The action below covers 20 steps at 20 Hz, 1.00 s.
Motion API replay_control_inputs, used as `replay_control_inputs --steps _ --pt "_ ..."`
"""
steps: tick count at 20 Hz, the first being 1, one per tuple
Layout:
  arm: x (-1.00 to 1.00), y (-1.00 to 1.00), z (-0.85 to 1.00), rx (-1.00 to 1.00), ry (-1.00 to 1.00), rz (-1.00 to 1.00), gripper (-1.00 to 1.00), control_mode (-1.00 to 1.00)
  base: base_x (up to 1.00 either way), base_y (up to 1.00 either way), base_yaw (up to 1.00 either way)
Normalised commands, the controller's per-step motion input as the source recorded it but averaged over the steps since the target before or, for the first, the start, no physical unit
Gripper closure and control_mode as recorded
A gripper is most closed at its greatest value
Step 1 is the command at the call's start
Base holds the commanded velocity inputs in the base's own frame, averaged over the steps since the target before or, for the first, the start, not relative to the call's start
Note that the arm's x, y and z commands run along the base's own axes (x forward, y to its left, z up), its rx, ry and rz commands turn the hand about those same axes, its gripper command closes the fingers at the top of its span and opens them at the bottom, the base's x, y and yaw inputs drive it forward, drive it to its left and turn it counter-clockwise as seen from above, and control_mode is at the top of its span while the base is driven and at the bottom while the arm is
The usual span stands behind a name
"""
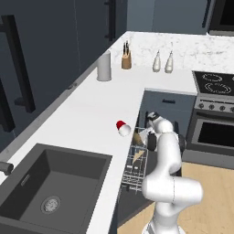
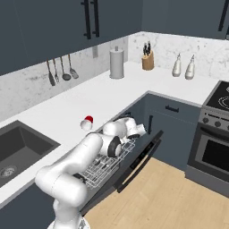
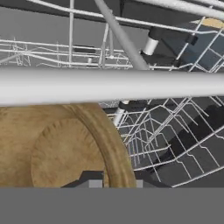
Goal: Pick up the cup and bowl from the counter, place them in the dishwasher, and close the dishwasher door.
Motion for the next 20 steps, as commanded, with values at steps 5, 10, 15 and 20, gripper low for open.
replay_control_inputs --steps 5,10,15,20 --pt "0.49 0.03 -0.35 0.0 0.09 -0.23 -1.0 -1.0 0.0 0.0 0.0" --pt "0.24 0.0 -0.22 0.0 0.14 -0.16 -1.0 -1.0 0.0 0.0 0.0" --pt "-0.05 -0.07 -0.01 0.0 0.08 -0.1 -1.0 -1.0 0.0 0.0 0.0" --pt "-0.64 -0.12 0.38 0.0 0.0 -0.08 -1.0 -1.0 0.0 0.0 0.0"
